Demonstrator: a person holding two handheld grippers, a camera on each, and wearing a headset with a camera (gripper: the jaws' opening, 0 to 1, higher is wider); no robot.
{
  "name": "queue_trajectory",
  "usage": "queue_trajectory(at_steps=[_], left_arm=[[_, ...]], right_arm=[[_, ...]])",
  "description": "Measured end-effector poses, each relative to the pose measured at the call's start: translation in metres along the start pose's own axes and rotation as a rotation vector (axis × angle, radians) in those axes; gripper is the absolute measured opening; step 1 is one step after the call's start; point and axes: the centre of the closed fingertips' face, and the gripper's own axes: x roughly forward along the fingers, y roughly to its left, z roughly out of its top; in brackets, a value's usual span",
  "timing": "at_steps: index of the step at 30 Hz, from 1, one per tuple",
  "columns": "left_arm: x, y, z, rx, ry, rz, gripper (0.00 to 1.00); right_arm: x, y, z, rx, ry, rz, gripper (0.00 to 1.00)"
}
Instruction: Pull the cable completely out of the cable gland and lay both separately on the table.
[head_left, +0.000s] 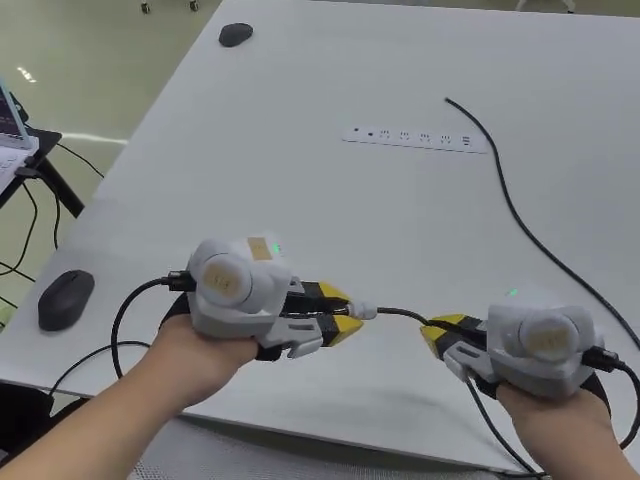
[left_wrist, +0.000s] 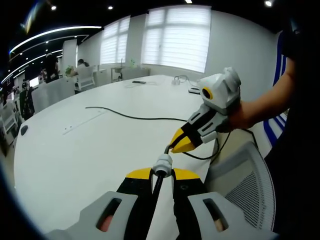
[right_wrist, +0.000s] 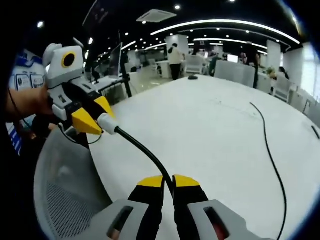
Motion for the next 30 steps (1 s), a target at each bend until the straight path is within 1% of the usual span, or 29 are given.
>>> queue_trajectory(at_steps=[1, 2, 4, 6, 8, 10, 13, 15, 17, 25, 26, 28, 30], left_arm=[[0.000, -0.001, 0.000, 0.005, 0.000, -0.001, 0.15], [0.000, -0.002, 0.001, 0.008, -0.001, -0.002, 0.15], [0.000, -0.002, 0.002, 0.008, -0.003, -0.002, 0.15], [-0.001, -0.001, 0.003, 0.008, -0.008, 0.001, 0.15], [-0.002, -0.001, 0.004, 0.009, -0.009, 0.002, 0.15], [-0.003, -0.001, 0.004, 0.009, -0.012, 0.002, 0.15], [-0.004, -0.001, 0.004, 0.007, -0.016, 0.002, 0.15], [-0.005, -0.002, 0.004, 0.009, -0.017, 0.001, 0.15], [-0.005, -0.002, 0.004, 0.010, -0.014, -0.001, 0.15], [-0.006, -0.001, 0.003, 0.015, -0.010, -0.002, 0.15], [-0.006, 0.000, 0.003, 0.015, -0.010, -0.002, 0.15], [-0.006, 0.001, 0.003, 0.015, -0.011, -0.002, 0.15], [-0.007, 0.002, 0.004, 0.011, -0.013, 0.000, 0.15]], right_arm=[[0.000, -0.002, -0.002, 0.023, 0.000, -0.003, 0.01], [0.000, -0.004, -0.006, 0.063, 0.005, -0.006, 0.01], [0.000, -0.008, -0.010, 0.107, 0.006, -0.010, 0.01], [0.000, -0.012, -0.015, 0.190, 0.005, -0.011, 0.01], [0.001, -0.015, -0.019, 0.254, 0.008, -0.013, 0.01], [0.002, -0.018, -0.025, 0.339, 0.013, -0.015, 0.01], [0.002, -0.022, -0.029, 0.413, 0.013, -0.019, 0.01], [0.002, -0.024, -0.032, 0.423, 0.013, -0.019, 0.01], [0.002, -0.022, -0.032, 0.428, 0.016, -0.015, 0.01], [0.003, -0.017, -0.032, 0.417, 0.025, -0.004, 0.02], [0.003, -0.016, -0.032, 0.390, 0.032, -0.005, 0.02], [0.003, -0.014, -0.032, 0.309, 0.049, -0.008, 0.02], [0.003, -0.012, -0.032, 0.288, 0.053, -0.005, 0.02]])
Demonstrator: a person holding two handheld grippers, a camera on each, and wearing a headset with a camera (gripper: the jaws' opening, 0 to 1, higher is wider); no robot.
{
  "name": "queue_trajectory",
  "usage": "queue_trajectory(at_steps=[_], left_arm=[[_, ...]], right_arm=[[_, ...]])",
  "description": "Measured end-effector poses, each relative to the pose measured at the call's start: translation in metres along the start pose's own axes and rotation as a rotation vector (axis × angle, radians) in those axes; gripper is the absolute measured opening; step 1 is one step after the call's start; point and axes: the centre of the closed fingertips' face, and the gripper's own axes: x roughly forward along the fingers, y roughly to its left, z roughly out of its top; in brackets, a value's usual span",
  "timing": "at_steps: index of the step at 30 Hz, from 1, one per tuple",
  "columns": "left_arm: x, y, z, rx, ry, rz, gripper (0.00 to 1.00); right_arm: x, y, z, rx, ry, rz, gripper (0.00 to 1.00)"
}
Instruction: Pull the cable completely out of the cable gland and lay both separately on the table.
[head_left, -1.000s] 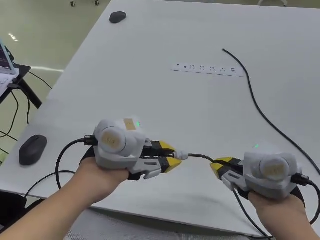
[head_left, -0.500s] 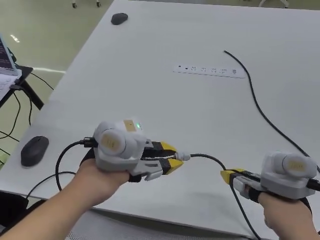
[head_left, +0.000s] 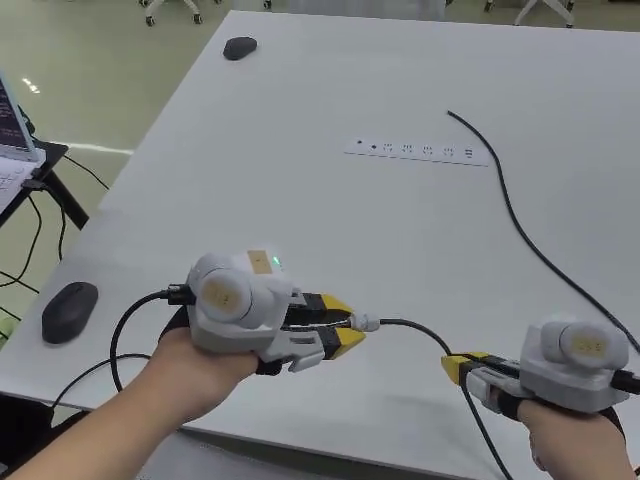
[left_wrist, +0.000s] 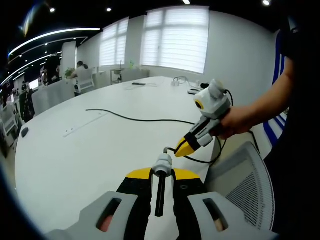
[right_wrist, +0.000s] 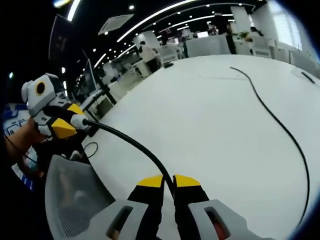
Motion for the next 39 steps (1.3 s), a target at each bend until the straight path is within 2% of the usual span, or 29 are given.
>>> queue_trajectory(at_steps=[4, 7, 9, 14, 17, 20, 21, 25, 28, 31, 39], left_arm=[[-0.001, 0.002, 0.000, -0.004, -0.001, 0.002, 0.15], [-0.001, 0.003, 0.000, -0.007, -0.001, 0.002, 0.15], [-0.001, 0.003, 0.001, -0.009, 0.002, 0.001, 0.15], [0.002, 0.005, 0.000, -0.012, 0.007, 0.002, 0.15], [0.003, 0.005, -0.001, -0.016, 0.010, 0.000, 0.15], [0.003, 0.006, 0.001, -0.012, 0.011, 0.001, 0.15], [0.003, 0.006, 0.002, -0.012, 0.010, 0.002, 0.14], [0.004, 0.007, 0.004, -0.015, 0.008, 0.002, 0.15], [0.005, 0.007, 0.004, -0.015, 0.011, 0.002, 0.15], [0.006, 0.007, 0.004, -0.018, 0.010, 0.000, 0.15], [0.006, 0.006, 0.003, -0.021, 0.014, -0.010, 0.15]], right_arm=[[0.000, 0.001, -0.001, -0.026, 0.004, -0.002, 0.02], [-0.002, 0.003, -0.001, -0.085, 0.002, -0.007, 0.02], [-0.003, 0.007, 0.002, -0.099, -0.008, 0.006, 0.04], [-0.005, 0.015, 0.012, -0.203, -0.022, 0.016, 0.18], [-0.008, 0.029, 0.025, -0.299, -0.047, 0.052, 0.23], [-0.009, 0.045, 0.038, -0.466, -0.049, 0.069, 0.25], [-0.009, 0.053, 0.044, -0.550, -0.054, 0.077, 0.26], [-0.004, 0.075, 0.054, -0.685, -0.074, 0.115, 0.25], [0.002, 0.084, 0.055, -0.758, -0.063, 0.122, 0.22], [0.007, 0.090, 0.053, -0.787, -0.049, 0.140, 0.17], [0.007, 0.094, 0.056, -0.828, -0.061, 0.143, 0.11]])
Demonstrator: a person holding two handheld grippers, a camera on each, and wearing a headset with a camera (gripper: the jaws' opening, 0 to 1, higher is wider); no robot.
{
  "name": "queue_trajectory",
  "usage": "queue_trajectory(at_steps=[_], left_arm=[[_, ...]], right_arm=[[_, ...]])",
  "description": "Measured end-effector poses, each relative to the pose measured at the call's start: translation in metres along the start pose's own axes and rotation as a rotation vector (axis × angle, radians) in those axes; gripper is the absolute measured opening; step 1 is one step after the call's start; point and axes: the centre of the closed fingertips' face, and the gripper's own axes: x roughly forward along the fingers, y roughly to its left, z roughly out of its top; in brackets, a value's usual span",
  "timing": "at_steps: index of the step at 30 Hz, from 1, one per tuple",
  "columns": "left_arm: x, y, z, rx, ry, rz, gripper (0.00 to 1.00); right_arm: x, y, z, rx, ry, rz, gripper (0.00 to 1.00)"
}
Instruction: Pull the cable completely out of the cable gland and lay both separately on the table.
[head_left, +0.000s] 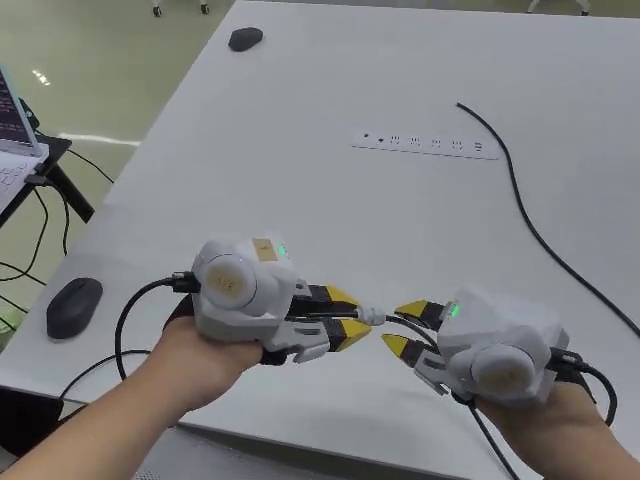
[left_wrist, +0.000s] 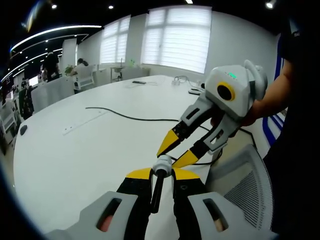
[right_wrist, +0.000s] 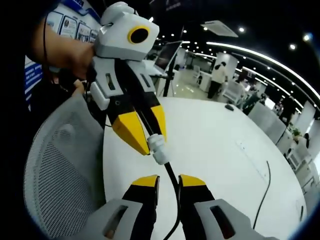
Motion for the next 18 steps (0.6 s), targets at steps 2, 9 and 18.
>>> queue_trajectory(at_steps=[2, 9, 18], left_arm=[[-0.0001, 0.0002, -0.0003, -0.001, 0.000, 0.000, 0.15], [-0.0003, -0.0004, -0.0008, -0.002, -0.005, 0.001, 0.15], [-0.0023, 0.0013, 0.0008, -0.010, -0.016, 0.005, 0.15]], right_arm=[[0.0002, -0.0007, 0.0006, -0.001, -0.002, -0.002, 0.09], [0.0001, -0.0032, 0.0050, -0.006, -0.020, -0.009, 0.02], [0.0014, -0.0052, 0.0078, 0.023, -0.038, -0.017, 0.01]])
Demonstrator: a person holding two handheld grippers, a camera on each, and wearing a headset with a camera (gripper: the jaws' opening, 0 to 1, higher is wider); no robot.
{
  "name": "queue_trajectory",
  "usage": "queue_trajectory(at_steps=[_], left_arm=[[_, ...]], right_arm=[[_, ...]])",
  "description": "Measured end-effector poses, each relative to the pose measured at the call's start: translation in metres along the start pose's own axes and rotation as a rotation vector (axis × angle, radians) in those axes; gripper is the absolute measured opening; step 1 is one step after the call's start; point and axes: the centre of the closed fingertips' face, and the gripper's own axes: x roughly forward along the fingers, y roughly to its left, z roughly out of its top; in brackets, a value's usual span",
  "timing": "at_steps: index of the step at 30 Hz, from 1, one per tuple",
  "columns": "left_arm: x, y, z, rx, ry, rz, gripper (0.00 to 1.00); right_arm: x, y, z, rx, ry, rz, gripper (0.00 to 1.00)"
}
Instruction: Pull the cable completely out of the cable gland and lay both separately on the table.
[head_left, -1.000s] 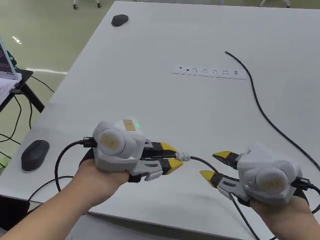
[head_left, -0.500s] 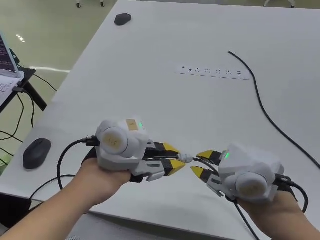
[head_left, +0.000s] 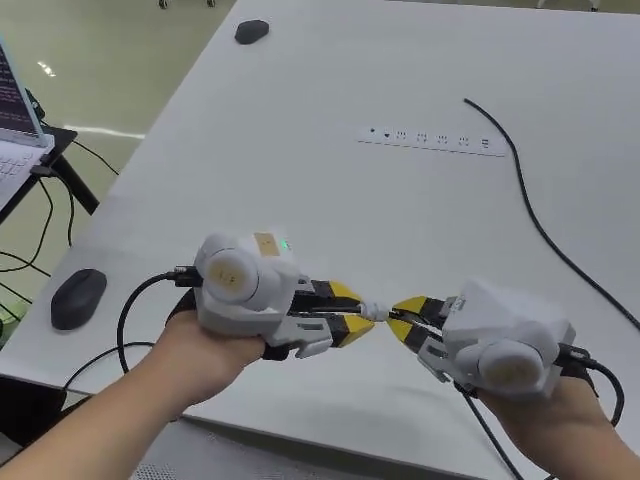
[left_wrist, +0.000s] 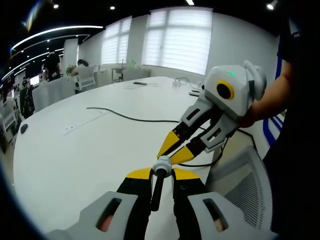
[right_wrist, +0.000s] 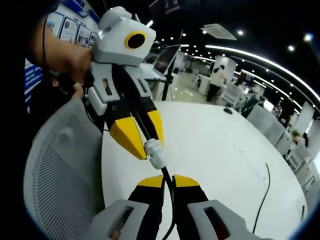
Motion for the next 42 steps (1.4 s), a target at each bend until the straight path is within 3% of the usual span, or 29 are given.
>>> queue_trajectory(at_steps=[6, 23, 32, 38, 42], left_arm=[[0.001, 0.000, 0.001, 0.007, 0.000, 0.000, 0.15], [0.001, 0.000, 0.005, 0.007, -0.011, -0.005, 0.15], [-0.004, 0.000, 0.004, -0.004, -0.018, -0.005, 0.15], [-0.009, 0.001, 0.005, -0.017, -0.032, 0.002, 0.15], [-0.013, 0.003, -0.002, -0.031, -0.033, 0.006, 0.15]], right_arm=[[0.000, -0.004, -0.005, 0.045, 0.001, -0.006, 0.00], [-0.006, -0.020, -0.048, 0.367, 0.038, -0.039, 0.00], [-0.011, -0.019, -0.067, 0.444, 0.071, -0.041, 0.00], [-0.015, -0.014, -0.076, 0.450, 0.090, -0.047, 0.00], [-0.020, -0.017, -0.077, 0.490, 0.072, -0.056, 0.00]])
